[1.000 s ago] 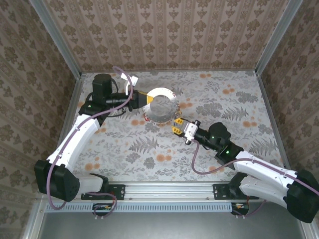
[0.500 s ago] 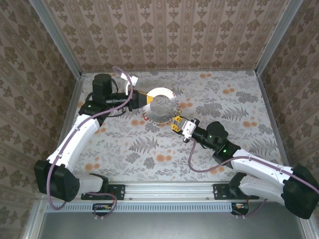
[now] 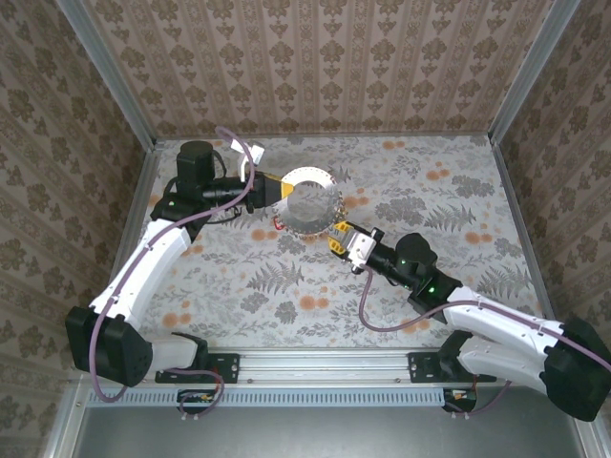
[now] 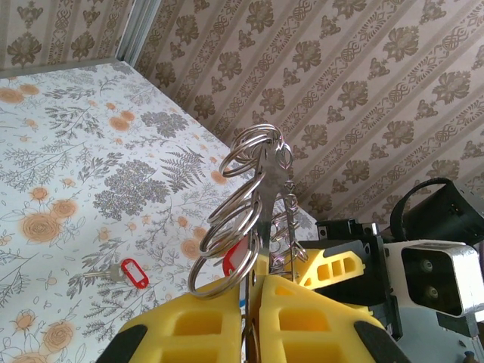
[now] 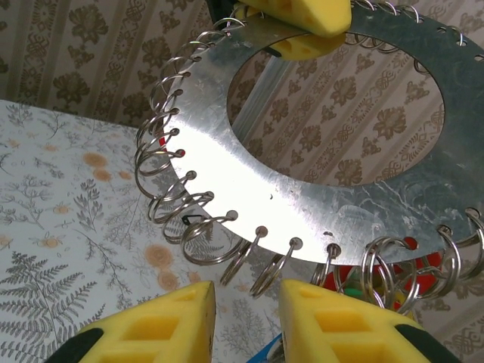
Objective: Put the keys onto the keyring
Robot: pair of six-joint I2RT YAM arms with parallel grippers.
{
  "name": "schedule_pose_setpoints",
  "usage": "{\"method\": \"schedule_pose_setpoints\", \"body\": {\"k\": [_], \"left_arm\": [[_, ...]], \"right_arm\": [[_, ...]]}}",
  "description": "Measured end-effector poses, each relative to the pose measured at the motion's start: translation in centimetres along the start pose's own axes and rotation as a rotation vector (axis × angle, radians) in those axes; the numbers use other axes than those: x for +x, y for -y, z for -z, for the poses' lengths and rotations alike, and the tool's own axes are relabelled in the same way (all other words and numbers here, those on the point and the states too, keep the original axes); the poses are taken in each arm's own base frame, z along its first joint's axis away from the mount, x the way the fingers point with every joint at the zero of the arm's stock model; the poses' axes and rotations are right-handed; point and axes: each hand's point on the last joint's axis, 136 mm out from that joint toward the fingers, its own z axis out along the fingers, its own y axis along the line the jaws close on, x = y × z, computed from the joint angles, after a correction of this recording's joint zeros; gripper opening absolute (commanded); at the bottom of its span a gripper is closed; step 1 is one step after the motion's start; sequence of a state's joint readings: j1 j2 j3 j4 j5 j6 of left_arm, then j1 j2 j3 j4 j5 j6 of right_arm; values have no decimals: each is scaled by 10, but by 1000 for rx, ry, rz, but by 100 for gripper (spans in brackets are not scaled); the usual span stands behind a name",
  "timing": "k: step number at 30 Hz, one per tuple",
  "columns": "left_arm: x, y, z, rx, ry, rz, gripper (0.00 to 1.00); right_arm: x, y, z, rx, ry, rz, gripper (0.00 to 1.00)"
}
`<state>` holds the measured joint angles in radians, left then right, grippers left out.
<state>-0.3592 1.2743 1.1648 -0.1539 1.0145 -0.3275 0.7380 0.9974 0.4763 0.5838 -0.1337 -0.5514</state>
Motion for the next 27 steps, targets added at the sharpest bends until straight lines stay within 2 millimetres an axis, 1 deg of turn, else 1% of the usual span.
{"method": "schedule_pose_setpoints", "body": {"k": [12, 27], "left_arm": [[0, 0, 0, 0, 0, 0, 0], [-1, 0, 0, -3, 3, -3, 0]], "right_arm": [[4, -2, 1, -12, -19, 20, 24], [4, 3, -7, 16, -10, 18, 25]]}}
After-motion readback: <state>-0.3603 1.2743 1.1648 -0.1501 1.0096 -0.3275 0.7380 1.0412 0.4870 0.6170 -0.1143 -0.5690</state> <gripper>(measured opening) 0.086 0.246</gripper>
